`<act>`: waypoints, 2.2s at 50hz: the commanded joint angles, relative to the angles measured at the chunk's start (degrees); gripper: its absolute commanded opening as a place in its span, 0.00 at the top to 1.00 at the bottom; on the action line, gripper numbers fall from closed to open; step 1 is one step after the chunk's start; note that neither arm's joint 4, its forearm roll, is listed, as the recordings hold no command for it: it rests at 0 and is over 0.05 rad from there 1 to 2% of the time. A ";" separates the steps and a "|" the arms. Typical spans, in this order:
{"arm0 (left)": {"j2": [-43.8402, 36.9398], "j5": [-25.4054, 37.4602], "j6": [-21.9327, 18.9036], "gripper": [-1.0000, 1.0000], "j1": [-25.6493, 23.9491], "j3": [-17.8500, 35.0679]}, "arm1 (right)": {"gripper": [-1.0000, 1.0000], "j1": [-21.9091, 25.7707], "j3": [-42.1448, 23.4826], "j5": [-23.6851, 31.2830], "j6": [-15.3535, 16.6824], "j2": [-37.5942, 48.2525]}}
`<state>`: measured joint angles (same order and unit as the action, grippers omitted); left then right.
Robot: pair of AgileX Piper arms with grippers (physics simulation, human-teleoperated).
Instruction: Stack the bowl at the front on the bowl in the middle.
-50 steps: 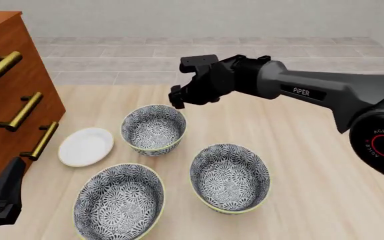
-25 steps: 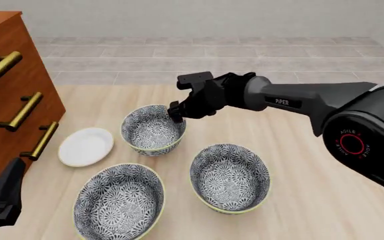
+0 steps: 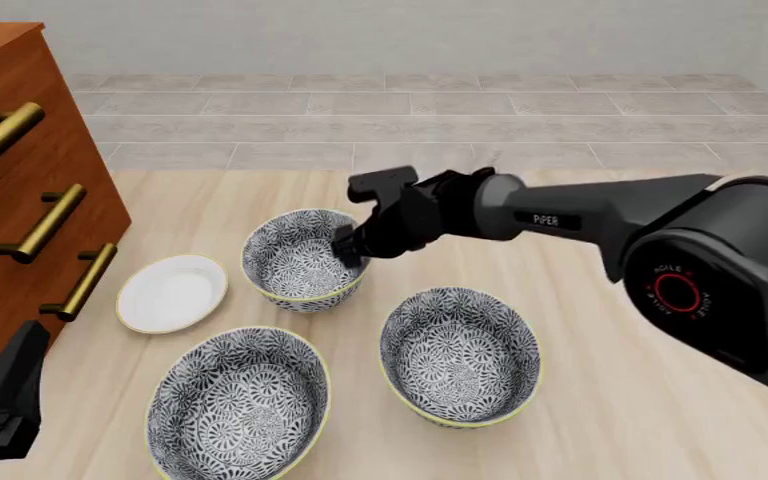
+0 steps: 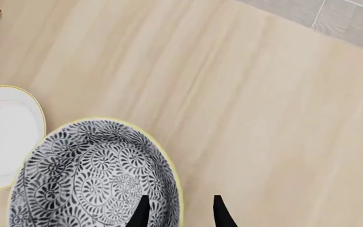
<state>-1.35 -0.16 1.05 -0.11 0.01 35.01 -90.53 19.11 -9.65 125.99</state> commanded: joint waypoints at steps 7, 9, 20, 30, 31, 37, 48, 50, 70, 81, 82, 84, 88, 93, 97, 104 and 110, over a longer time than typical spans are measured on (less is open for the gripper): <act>0.25 0.11 0.04 0.00 -0.05 0.01 | 0.00 1.11 1.87 -1.86 0.12 0.84; 0.43 0.28 0.01 0.00 -0.08 0.01 | 0.00 1.33 2.01 -1.90 -0.04 0.79; -0.40 -0.49 0.07 0.00 -0.08 0.01 | 0.00 2.14 2.37 -1.78 -0.06 0.07; -0.30 -0.46 0.06 0.00 -0.07 0.01 | 1.00 2.72 2.58 -1.66 -0.45 -1.14; -0.29 -0.48 -0.02 0.00 -0.13 0.01 | 1.00 2.55 2.40 -1.52 -0.52 -1.11; -0.29 -0.33 -0.08 0.00 -0.39 0.00 | 1.00 1.65 2.53 -1.69 0.45 -1.22; -0.57 -0.47 -0.37 0.00 -0.65 0.00 | 1.00 -0.08 2.56 -1.51 0.34 -4.02; -0.62 -0.50 -0.27 0.00 -0.60 0.00 | 1.00 -0.33 2.86 -1.69 0.32 -4.69; -3.42 -3.57 -0.37 0.00 -0.99 0.00 | 1.00 -0.99 3.94 -0.37 1.34 -12.25; -1.89 -2.78 0.46 0.00 -1.19 0.04 | 1.00 -1.29 4.60 1.36 1.21 -18.37; -1.47 -2.43 0.20 0.00 -1.34 0.04 | 1.00 -1.36 4.70 1.43 1.30 -18.84; -1.32 -2.28 0.27 0.00 -1.50 0.03 | 1.00 -1.46 5.18 1.43 1.62 -19.80; -1.64 -2.42 0.50 0.00 -1.47 0.03 | 1.00 -1.44 5.83 1.42 1.71 -21.03; -1.52 -2.12 0.86 0.00 -1.53 0.02 | 1.00 -1.40 6.41 1.11 1.83 -21.50; -3.40 -3.21 -0.39 0.00 -0.53 0.02 | 1.00 -1.32 6.93 0.96 1.88 -22.01; 0.77 -0.54 1.02 0.00 -1.53 0.14 | 1.00 -0.60 8.29 1.31 1.71 -24.82; 1.04 -0.58 0.67 0.00 -1.19 0.17 | 1.00 -0.33 10.42 1.11 1.64 -27.75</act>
<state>-1.74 -1.58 1.18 -1.24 0.12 34.22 -82.32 20.38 -7.75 102.38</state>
